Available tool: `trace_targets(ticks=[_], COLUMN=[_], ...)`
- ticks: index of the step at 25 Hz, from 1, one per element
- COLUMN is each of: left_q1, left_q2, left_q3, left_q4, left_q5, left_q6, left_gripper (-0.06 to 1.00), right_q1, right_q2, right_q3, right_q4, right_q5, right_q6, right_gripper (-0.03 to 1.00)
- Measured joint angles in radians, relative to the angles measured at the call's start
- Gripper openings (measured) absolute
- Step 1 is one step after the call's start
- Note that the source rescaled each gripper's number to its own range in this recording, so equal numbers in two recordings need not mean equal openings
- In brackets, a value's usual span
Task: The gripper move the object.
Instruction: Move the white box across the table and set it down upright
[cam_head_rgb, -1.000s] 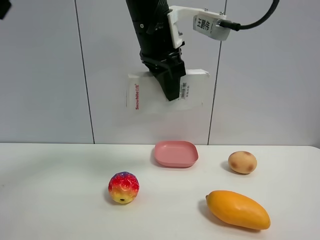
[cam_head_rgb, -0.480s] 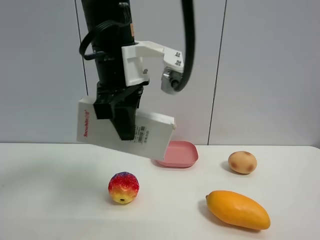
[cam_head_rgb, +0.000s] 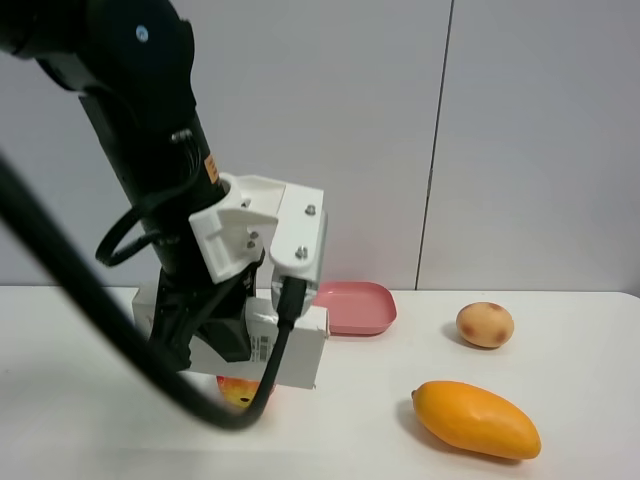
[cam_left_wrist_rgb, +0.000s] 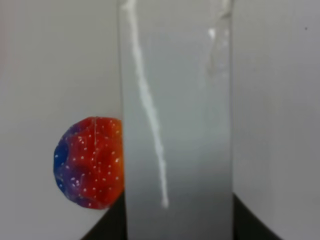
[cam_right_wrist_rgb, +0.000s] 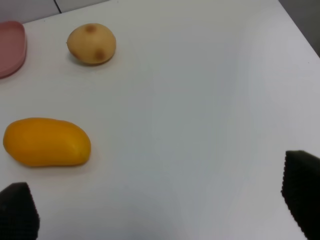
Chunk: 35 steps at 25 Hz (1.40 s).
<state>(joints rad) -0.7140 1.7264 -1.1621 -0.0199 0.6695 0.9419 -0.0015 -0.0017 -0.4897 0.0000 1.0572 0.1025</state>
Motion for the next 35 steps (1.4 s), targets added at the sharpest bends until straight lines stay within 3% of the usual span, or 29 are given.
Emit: trace_targets(ticks=[4,10,24,35], left_q1=[0.021,0.035,0.045,0.045], left_q2=[0.003,0.045,0.175,0.177], left_q3=[0.091,0.11,0.113,0.113], left_q4=[-0.006,-0.073,-0.216,-0.218], left_q5=[-0.096,-0.114,-0.141,-0.198], left_q6=[0.017,0.031,0.203,0.211], left_gripper=[0.01,0.01,0.01,0.01], right_q1=[0.0,0.0,0.0,0.0], right_q2=[0.0,0.0,0.0,0.0], right_q3=[0.0,0.0,0.0,0.0], right_q4=[0.0,0.0,0.0,0.0], right_q5=[0.0,0.0,0.0,0.0], right_q6=[0.0,0.0,0.0,0.0], right_gripper=[1.0,1.0,1.0,1.0])
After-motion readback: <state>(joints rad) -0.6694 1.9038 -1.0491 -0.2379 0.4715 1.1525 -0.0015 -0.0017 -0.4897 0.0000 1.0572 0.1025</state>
